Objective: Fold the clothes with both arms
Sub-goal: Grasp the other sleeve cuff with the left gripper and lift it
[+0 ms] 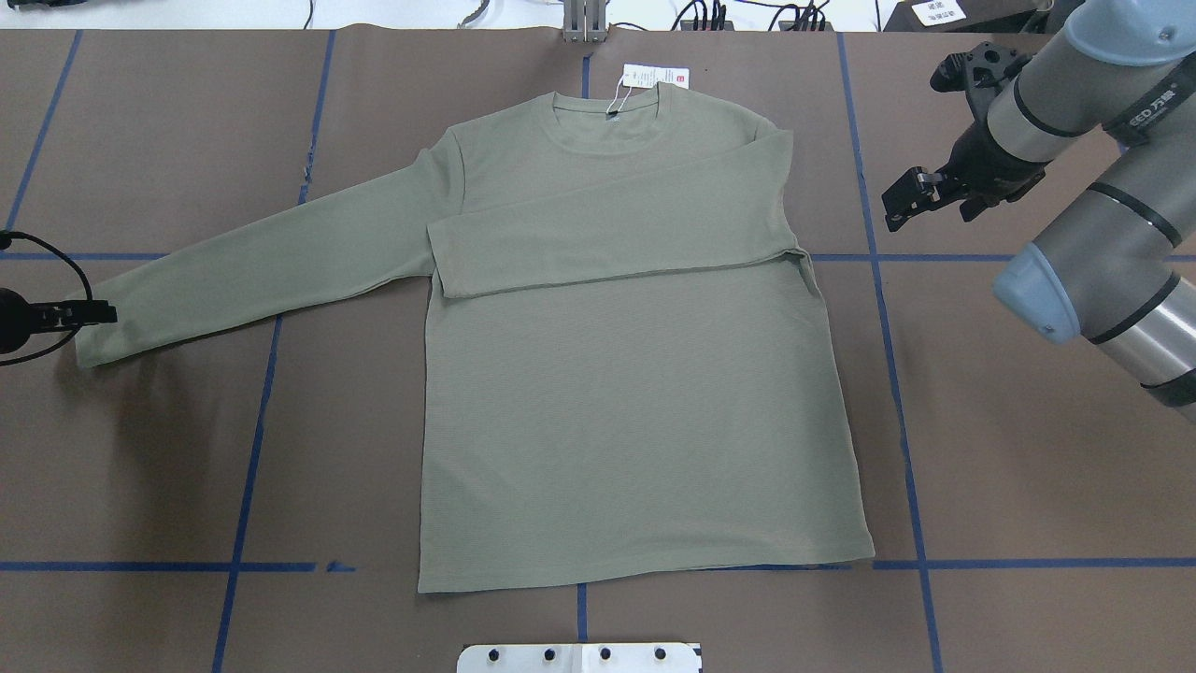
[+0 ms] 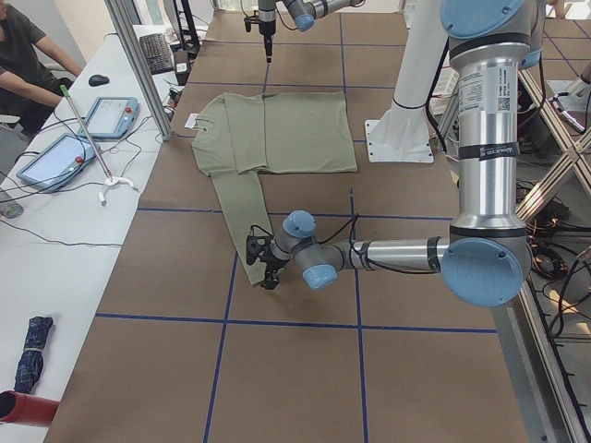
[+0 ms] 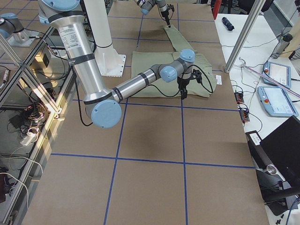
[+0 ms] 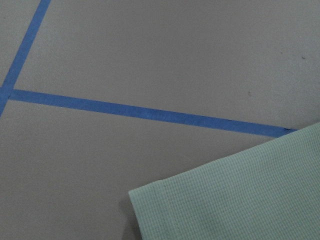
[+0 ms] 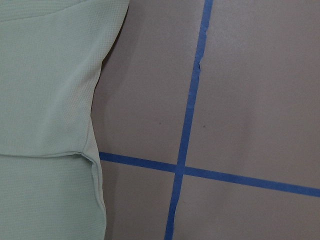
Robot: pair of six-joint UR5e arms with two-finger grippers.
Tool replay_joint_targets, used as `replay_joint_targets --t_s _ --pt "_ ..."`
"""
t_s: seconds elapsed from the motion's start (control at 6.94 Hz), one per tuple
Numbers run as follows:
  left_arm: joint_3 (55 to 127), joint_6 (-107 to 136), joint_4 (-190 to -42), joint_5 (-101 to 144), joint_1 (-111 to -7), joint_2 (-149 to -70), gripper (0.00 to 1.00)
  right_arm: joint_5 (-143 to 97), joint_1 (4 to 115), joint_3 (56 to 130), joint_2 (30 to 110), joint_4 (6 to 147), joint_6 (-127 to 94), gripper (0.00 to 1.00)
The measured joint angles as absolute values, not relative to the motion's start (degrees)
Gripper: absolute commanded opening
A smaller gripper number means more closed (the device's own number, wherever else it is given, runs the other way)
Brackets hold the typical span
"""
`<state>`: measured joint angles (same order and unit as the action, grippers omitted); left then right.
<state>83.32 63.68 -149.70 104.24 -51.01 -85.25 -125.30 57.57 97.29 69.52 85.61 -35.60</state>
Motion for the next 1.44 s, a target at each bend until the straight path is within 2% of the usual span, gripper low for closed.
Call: replay_joint_targets --t_s 0.14,0.43,0.72,1.44 --pt "83.3 63.8 -149.7 104.2 -51.0 -85.3 0.58 -125.3 57.6 97.3 69.5 85.6 -35.6 1.00" --pt "83.2 64.1 -149.7 104.3 -50.9 -85.3 0.26 -125.2 57.6 97.3 69.5 85.6 -35.6 1.00" --pt "83.2 64.2 -149.7 104.3 -50.9 -85.3 0.00 -125.2 57.5 97.3 69.5 85.6 -35.6 1.00" --pt "86.0 64.3 -149.5 106.3 -51.0 -85.2 0.00 -125.4 57.9 97.5 70.2 85.5 -35.5 1.00"
